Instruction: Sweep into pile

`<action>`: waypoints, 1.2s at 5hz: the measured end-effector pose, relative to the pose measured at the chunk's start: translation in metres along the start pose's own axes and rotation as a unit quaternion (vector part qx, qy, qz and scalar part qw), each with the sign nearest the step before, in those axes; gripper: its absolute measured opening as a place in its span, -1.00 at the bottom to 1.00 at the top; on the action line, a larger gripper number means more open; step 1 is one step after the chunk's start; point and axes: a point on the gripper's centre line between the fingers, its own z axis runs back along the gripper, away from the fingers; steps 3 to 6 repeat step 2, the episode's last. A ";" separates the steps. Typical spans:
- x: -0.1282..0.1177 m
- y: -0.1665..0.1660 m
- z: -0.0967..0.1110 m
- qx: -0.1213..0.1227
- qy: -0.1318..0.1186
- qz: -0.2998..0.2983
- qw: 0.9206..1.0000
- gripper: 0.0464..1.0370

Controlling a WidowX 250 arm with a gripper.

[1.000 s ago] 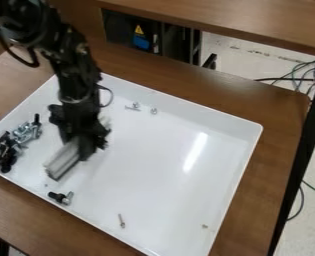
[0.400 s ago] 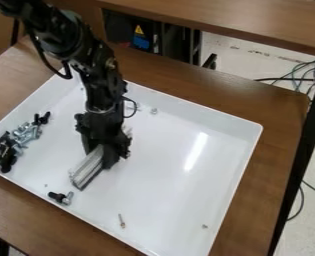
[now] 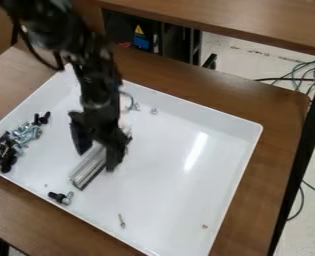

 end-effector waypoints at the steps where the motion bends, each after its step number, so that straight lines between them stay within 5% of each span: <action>1: -0.006 0.001 0.024 -0.004 0.007 0.014 1.000 0.93; 2: -0.011 0.016 0.043 0.000 0.013 0.054 0.998 0.92; 6: -0.011 0.016 0.043 0.000 0.013 0.054 0.998 0.92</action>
